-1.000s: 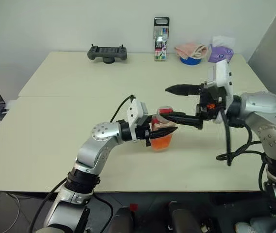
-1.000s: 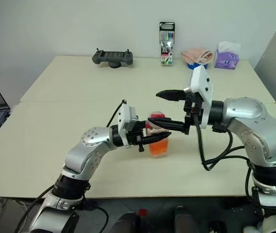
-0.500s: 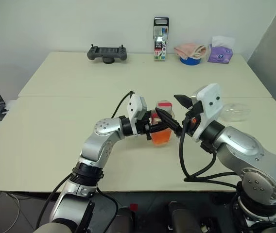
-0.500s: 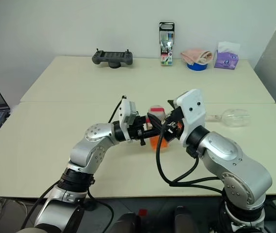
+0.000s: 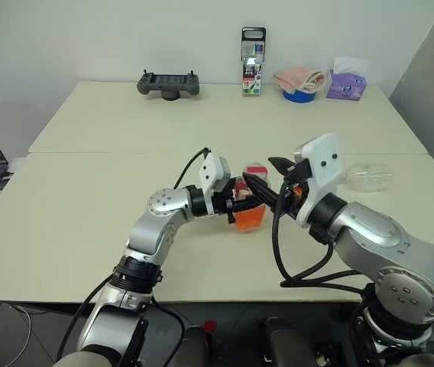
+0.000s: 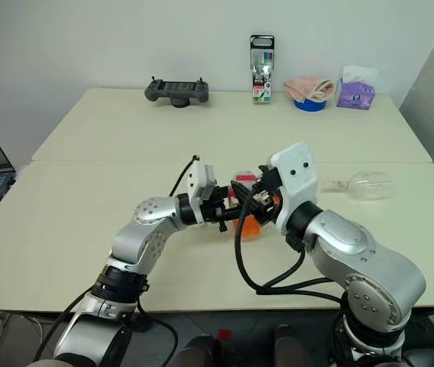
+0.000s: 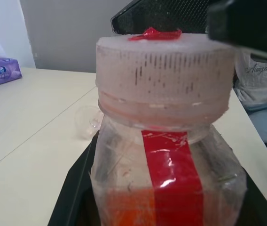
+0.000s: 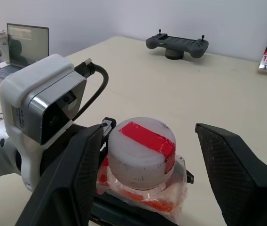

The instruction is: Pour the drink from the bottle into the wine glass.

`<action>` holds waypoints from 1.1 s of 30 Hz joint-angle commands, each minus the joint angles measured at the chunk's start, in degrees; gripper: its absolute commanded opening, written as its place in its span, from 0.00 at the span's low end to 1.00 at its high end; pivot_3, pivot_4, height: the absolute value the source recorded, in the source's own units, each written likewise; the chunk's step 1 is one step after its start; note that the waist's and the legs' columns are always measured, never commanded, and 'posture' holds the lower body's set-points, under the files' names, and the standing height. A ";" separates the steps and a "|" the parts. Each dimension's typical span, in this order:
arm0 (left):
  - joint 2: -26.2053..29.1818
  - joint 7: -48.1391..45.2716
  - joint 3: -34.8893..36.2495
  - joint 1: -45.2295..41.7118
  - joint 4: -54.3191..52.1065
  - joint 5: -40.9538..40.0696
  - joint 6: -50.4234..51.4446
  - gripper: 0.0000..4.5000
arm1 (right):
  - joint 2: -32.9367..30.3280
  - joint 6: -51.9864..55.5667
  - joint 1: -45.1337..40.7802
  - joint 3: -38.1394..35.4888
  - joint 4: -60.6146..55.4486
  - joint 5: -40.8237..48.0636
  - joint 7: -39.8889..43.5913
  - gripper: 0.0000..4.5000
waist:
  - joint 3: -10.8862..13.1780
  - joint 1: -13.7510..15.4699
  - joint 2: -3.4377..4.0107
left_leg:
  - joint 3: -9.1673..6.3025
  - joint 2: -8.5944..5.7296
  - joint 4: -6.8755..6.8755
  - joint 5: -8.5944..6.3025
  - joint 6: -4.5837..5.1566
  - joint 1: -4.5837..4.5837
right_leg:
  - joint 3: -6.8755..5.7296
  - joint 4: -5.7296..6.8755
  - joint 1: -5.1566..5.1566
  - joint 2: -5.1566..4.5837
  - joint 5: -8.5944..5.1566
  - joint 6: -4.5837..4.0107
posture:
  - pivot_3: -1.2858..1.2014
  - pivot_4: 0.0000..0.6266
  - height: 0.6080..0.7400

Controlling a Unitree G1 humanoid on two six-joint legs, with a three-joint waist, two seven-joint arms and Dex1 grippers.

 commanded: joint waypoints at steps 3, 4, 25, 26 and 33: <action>0.11 -0.06 0.77 -0.58 -2.50 0.03 -2.06 0.39 | -0.28 0.63 -1.37 0.89 -1.96 0.16 -0.09 0.72 | 0.00 -0.03 0.00 | 0.01 0.00 0.00 0.00 0.00 0.00 | 0.01 -0.01 0.00 0.00 -0.01 0.01 | 0.52 0.24 1.00; 0.14 -0.03 0.74 -0.54 -2.59 0.03 -2.09 0.39 | -0.25 0.70 -1.50 1.19 -1.81 -0.01 -0.19 0.72 | 0.00 -0.04 0.00 | 0.01 0.00 0.00 0.00 0.00 0.00 | 0.01 -0.01 0.00 0.00 -0.01 0.02 | 0.52 0.24 1.00; 0.72 0.04 1.06 -0.07 -2.56 0.51 -2.29 0.39 | -0.09 0.60 -2.25 3.88 -0.81 -2.42 -0.37 0.19 | 0.00 -0.07 0.00 | -0.02 0.00 -0.03 0.00 0.00 -0.01 | -0.02 -0.04 0.00 0.00 -0.06 0.09 | 0.52 0.24 1.00; 0.72 0.07 1.08 -0.10 -2.52 0.54 -2.30 0.39 | 0.17 0.38 -2.19 3.74 -0.79 -2.46 -0.42 0.19 | 0.00 -0.07 0.00 | -0.02 0.00 -0.03 0.00 0.00 -0.01 | -0.02 -0.04 0.00 0.00 -0.06 0.10 | 0.52 0.24 1.00; 0.59 0.21 1.15 -0.19 -2.49 0.52 -2.36 0.39 | 0.99 0.07 -2.62 2.97 -0.04 -2.96 -0.69 0.63 | 0.00 -0.06 0.01 | -0.02 0.01 -0.03 0.00 0.00 -0.01 | -0.02 -0.04 0.00 0.00 -0.06 0.10 | 0.52 0.24 1.00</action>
